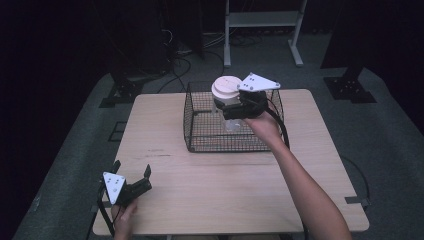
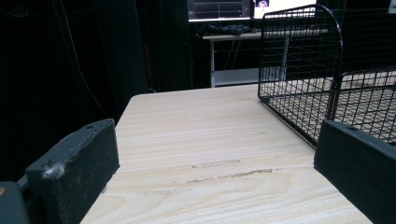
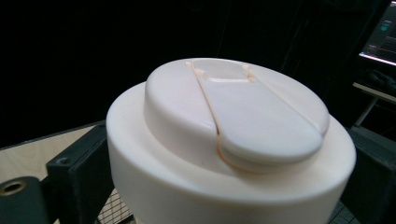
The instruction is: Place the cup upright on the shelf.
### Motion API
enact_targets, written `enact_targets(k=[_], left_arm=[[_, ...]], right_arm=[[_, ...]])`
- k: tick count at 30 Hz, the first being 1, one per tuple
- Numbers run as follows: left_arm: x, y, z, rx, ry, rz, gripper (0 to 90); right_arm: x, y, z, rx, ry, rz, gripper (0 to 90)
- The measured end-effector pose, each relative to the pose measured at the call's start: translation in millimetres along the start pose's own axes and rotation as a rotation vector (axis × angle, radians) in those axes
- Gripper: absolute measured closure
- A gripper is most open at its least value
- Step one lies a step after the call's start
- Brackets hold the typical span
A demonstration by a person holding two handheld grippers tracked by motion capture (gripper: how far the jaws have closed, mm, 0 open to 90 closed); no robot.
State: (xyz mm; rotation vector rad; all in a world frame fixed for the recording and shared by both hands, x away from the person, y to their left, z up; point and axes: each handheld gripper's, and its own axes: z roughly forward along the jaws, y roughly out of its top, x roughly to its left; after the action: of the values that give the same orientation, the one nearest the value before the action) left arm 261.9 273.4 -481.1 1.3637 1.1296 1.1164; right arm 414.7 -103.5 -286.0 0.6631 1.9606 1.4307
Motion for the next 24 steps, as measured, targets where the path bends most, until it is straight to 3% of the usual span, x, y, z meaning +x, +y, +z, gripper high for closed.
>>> enact_targets(k=[9, 24], left_arm=[[-0.3, 0.0, 0.1, 0.0, 0.001, 0.0, 0.0], [0.3, 0.0, -0.2, -0.002, -0.002, -0.004, 0.0]], right_arm=[[-10.8, -7.7, 16.6, 0.013, -0.017, 0.042, 4.5], [-21.2, -24.2, 35.6, 0.051, -0.051, 0.042, 4.5]])
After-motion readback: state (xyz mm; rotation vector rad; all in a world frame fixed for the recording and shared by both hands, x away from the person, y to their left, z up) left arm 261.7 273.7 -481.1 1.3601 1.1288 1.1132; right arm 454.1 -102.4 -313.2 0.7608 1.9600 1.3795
